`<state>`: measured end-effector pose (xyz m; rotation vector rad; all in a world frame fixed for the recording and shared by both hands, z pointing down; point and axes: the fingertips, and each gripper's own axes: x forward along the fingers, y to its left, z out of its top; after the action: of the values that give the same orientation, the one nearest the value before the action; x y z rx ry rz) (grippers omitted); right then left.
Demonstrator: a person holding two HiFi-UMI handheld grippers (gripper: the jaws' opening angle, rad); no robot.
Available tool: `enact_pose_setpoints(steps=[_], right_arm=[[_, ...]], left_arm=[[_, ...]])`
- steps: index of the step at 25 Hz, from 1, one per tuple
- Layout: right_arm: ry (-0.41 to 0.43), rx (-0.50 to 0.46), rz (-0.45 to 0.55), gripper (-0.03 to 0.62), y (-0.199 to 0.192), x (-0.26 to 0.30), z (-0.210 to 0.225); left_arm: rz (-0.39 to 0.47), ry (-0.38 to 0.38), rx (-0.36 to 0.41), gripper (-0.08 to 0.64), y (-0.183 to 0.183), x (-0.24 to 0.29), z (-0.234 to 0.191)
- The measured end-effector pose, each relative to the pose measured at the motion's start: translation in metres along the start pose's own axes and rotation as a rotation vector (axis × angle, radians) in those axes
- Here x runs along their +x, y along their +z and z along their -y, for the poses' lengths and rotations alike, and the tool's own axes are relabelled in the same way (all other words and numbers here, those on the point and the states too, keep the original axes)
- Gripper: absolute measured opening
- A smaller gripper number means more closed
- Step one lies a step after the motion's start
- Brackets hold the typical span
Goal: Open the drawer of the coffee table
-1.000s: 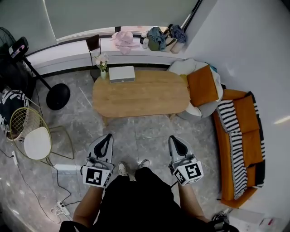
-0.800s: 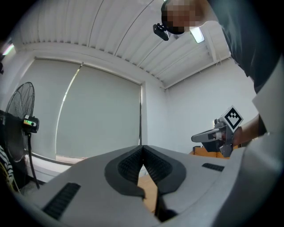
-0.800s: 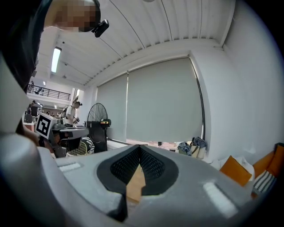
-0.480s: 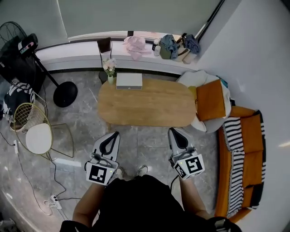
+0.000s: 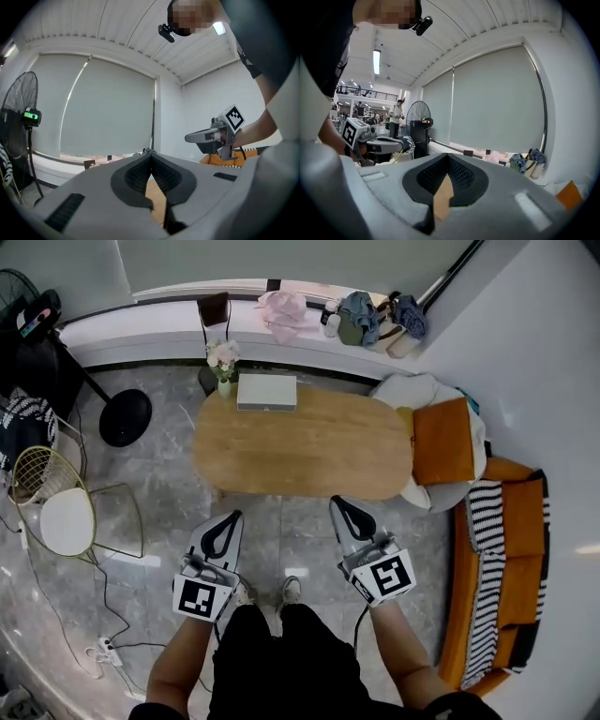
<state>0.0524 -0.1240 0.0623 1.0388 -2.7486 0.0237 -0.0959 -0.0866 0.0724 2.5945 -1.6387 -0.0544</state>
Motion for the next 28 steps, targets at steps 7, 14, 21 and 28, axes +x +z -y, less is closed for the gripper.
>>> enact_pose_setpoints(steps=[7, 14, 21, 28], right_arm=[[0.033, -0.016, -0.064, 0.005, -0.066, 0.037, -0.006], [0.089, -0.009, -0.058, 0.005, -0.156, 0.069, -0.015], [0.151, -0.011, -0.039, 0.005, -0.26, 0.099, -0.024], [0.17, 0.041, 0.057, 0.005, -0.326, 0.117, -0.02]], left_arm=[[-0.131, 0.009, 0.008, 0.006, -0.07, 0.016, -0.03], [-0.098, 0.003, -0.011, 0.008, -0.156, 0.031, -0.042], [-0.094, 0.0, 0.0, 0.009, -0.264, 0.049, -0.045], [-0.132, -0.04, -0.036, 0.022, -0.369, 0.063, -0.038]])
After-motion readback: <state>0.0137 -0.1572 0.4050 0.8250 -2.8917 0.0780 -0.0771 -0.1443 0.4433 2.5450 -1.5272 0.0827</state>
